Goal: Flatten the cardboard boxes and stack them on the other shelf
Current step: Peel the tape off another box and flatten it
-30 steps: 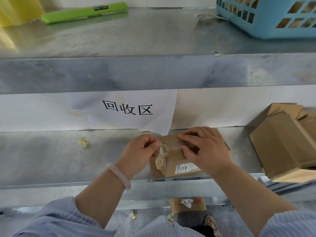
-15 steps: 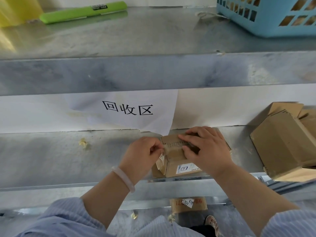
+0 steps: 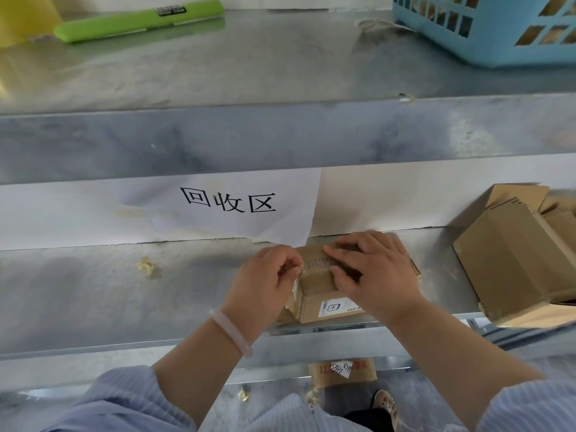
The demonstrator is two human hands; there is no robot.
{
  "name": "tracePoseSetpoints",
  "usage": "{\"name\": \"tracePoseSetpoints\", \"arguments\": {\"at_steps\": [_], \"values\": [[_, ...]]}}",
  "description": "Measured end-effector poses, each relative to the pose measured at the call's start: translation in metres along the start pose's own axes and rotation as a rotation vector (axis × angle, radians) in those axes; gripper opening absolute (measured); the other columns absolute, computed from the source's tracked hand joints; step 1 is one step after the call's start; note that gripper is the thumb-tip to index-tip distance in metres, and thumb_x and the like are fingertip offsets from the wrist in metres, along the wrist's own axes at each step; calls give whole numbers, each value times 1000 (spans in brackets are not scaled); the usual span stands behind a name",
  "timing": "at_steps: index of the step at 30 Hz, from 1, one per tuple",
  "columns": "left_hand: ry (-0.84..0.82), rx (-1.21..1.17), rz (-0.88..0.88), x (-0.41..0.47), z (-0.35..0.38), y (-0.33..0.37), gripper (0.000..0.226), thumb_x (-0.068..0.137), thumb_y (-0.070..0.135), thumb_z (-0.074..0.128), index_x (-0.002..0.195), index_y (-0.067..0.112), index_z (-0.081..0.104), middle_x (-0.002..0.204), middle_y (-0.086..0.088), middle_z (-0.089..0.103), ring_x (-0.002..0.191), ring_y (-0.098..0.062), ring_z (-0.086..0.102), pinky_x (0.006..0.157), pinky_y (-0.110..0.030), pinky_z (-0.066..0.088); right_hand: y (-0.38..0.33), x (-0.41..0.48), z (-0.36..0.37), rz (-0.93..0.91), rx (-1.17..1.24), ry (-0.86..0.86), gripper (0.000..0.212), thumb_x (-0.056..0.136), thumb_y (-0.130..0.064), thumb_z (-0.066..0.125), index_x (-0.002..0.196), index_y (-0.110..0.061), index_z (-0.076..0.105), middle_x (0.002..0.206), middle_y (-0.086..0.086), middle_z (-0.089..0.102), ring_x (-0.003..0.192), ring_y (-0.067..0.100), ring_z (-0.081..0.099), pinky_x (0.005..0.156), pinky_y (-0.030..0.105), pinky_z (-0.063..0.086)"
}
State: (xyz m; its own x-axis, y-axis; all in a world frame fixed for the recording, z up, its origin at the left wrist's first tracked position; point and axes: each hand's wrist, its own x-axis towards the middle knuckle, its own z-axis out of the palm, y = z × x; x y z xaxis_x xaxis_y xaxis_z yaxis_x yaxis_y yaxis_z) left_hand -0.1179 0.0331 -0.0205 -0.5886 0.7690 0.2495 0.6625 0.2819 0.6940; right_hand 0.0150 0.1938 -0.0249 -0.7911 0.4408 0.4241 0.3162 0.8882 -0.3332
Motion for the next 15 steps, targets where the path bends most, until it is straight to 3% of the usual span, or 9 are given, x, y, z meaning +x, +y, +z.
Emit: {"name": "tracePoseSetpoints", "arguments": {"at_steps": [4, 7, 10, 12, 15], "values": [[-29, 164, 190, 6, -15, 4, 7, 87, 12, 64, 91, 17, 63, 85, 8, 63, 76, -10, 57, 69, -29, 50, -1, 0, 1, 6, -6, -1, 34, 79, -44, 56, 105, -33, 76, 104, -12, 66, 103, 20, 60, 99, 39, 41], [-28, 232, 274, 14, -31, 0, 11, 81, 15, 73, 92, 18, 73, 93, 9, 64, 83, -8, 59, 78, -19, 46, -2, 1, 1, 13, -5, 13, 33, 78, -43, 58, 104, -33, 76, 104, -12, 67, 103, 20, 60, 99, 37, 40], [-190, 175, 186, 17, -46, -4, 26, 82, 24, 74, 107, 30, 72, 101, 17, 65, 89, 5, 58, 83, -3, 39, -4, 1, 2, 19, -4, 29, 30, 76, -39, 65, 102, -32, 76, 103, -12, 67, 103, 20, 60, 98, 37, 41], [-277, 48, 74, 17, -53, -5, 33, 79, 26, 77, 109, 37, 70, 99, 17, 68, 88, 7, 61, 83, -6, 45, -6, 1, 3, 27, 3, 29, 30, 74, -37, 68, 102, -32, 76, 104, -12, 67, 104, 20, 60, 98, 37, 41], [-257, -36, -44, 19, -59, -2, 30, 77, 30, 78, 103, 43, 69, 90, 21, 70, 85, 7, 63, 79, -11, 49, -8, 2, 3, 39, 18, 19, 29, 75, -36, 71, 103, -31, 76, 104, -12, 68, 105, 19, 60, 99, 37, 40]]}}
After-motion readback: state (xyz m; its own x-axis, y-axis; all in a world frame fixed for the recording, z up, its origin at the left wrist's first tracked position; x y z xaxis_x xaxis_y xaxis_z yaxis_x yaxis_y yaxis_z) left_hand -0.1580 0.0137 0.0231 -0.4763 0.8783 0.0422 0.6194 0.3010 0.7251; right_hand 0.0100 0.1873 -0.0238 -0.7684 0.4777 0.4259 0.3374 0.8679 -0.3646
